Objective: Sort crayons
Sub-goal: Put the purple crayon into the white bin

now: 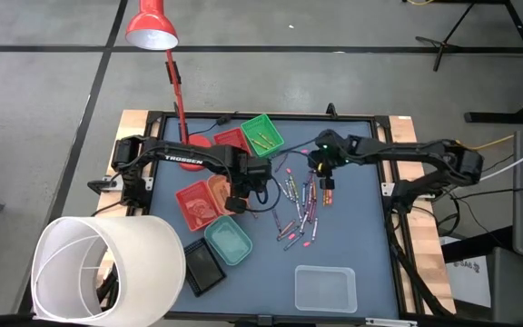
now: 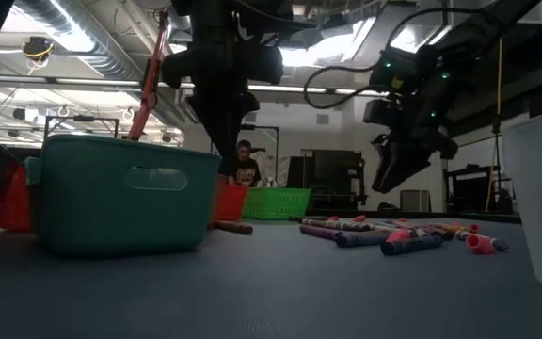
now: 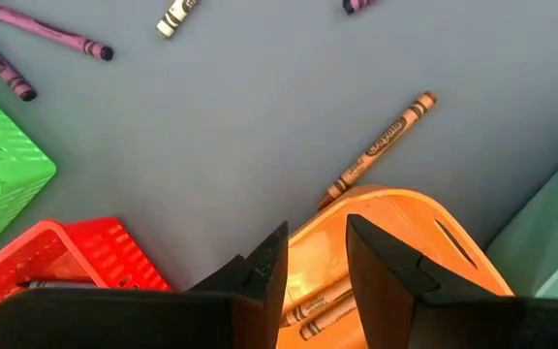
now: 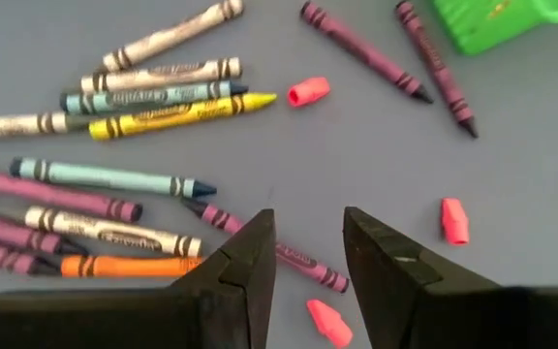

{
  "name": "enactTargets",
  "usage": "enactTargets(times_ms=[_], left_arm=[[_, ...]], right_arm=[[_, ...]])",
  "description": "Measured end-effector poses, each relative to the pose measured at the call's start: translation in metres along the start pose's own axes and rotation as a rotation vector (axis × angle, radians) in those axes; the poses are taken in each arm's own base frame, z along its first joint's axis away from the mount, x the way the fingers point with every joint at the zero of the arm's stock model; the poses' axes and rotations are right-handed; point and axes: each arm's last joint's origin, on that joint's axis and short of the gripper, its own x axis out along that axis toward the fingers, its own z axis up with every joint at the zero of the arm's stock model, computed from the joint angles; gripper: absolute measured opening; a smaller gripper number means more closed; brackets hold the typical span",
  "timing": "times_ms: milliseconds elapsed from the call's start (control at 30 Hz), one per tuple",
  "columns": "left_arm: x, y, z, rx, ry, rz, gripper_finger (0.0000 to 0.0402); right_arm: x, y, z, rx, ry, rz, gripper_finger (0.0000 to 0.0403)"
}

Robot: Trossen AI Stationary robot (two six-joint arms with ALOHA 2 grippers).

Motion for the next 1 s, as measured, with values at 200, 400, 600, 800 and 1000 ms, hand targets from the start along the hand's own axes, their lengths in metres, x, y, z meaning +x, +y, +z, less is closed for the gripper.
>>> enactTargets(times_ms=[200,400,600,800,1000], left_arm=[[0.0,0.0,0.001,-0.001,-0.008,0.003,0.0091],[0.0,0.0,0.001,-0.003,-0.008,0.003,0.0091],[0.0,0.0,0.001,-0.027,-0.008,0.003,0.0091],[0.0,0.0,0.001,-0.026,-0.011,0.003,0.0091],[0.0,0.0,0.001,-0.027,-0.013,0.003,0.0091]], right_arm=[[0.011,-0.004,0.004,-0.057,0.084,0.05,0.0124],[0.03,-0.007,0.0,-0.079,0.171,0.049,0.0124],[0.041,-0.008,-0.003,-0.096,0.222,0.038,0.0124],[0.041,-0.008,-0.004,-0.096,0.228,0.039,0.0124],[0.042,-0.007,-0.005,-0.095,0.23,0.045,0.0124]])
